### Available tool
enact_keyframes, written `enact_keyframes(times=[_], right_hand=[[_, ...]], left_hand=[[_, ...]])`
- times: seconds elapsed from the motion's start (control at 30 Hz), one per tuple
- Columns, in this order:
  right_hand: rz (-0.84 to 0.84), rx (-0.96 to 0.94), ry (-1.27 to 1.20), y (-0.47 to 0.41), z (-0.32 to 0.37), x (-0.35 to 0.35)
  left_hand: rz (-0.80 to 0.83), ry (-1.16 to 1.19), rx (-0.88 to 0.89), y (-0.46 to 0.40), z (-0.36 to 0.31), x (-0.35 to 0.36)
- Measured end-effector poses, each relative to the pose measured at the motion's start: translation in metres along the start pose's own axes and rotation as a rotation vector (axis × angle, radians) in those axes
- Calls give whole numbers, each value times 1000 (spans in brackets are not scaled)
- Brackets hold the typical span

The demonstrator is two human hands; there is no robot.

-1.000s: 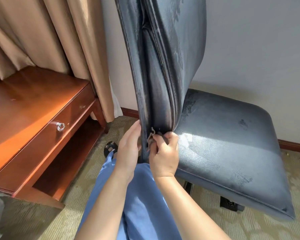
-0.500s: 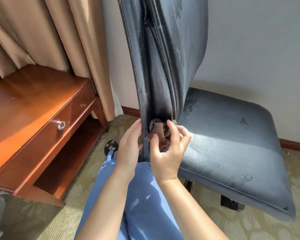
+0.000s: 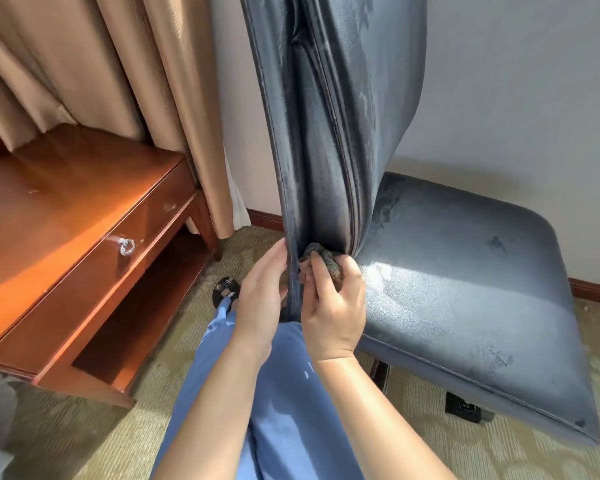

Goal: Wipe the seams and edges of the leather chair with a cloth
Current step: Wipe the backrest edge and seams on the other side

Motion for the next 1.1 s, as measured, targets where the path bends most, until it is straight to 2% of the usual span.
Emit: enact_keyframes(times=[0.1, 0.23, 0.33, 0.57, 0.63, 0.73, 1.1], right_hand=[[58, 133, -75, 11, -13, 14], [166, 419, -301, 28, -32, 32], [129, 517, -404, 22, -29, 20], [-222, 214, -531, -42, 20, -42], [-195, 98, -526, -49, 30, -40], [-100, -25, -366, -43, 33, -24], [17, -111, -59, -13, 11, 5]], left_hand=[[-16, -15, -3, -2, 3, -2], [-9, -50, -10, -3, 5, -1], [11, -50, -15, 0, -1, -1], [29, -49, -36, 3, -4, 2], [17, -29, -47, 3, -4, 1], [-1, -12, -56, 2, -4, -2], [-43, -6, -51, -6, -1, -5]])
Point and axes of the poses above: each hand's wrist, its own y-axis away from the middle knuckle, its own x-axis out of the palm, z = x × y, the point moved 8 cm from there along -y, towards the middle knuckle, and after that the axes turned 3 degrees about -y, right-handed, at the moved point
